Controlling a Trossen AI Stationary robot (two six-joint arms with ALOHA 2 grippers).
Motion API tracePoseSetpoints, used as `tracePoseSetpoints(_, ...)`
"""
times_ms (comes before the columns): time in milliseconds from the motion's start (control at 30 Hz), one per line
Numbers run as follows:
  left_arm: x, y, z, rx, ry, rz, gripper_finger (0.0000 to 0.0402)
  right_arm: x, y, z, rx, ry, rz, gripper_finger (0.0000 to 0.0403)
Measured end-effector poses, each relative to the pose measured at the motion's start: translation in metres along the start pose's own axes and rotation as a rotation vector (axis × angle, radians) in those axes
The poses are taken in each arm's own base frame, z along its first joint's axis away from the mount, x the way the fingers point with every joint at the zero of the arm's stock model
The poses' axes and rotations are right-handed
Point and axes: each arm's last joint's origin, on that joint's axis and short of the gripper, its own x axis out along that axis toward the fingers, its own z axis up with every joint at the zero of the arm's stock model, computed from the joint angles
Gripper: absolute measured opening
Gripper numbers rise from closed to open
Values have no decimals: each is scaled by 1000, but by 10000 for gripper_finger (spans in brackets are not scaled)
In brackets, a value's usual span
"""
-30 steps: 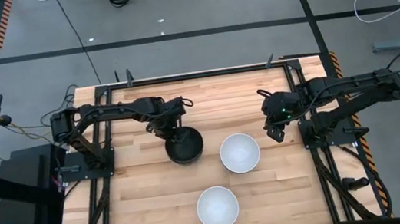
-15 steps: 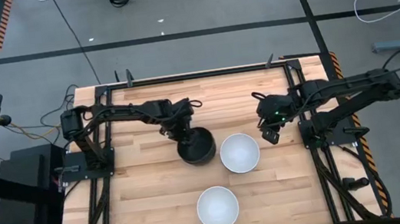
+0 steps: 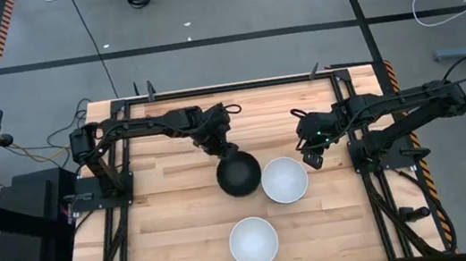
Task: Nest bowls inside each other
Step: Stack the top black bowl on top of the bottom black bowl
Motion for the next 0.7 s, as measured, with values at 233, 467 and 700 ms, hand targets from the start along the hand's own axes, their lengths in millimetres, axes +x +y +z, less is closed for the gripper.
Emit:
tracePoseSetpoints(233,-2,9,-3,-10,25,95,177,0,0,0,0,1,1,91)
tracePoseSetpoints(467,-2,9,-3,-17,14,102,174,0,0,0,0,8,12,91)
tracePoseSetpoints(700,-17,-6,10,23,-40,61,175,0,0,0,1,8,12,91)
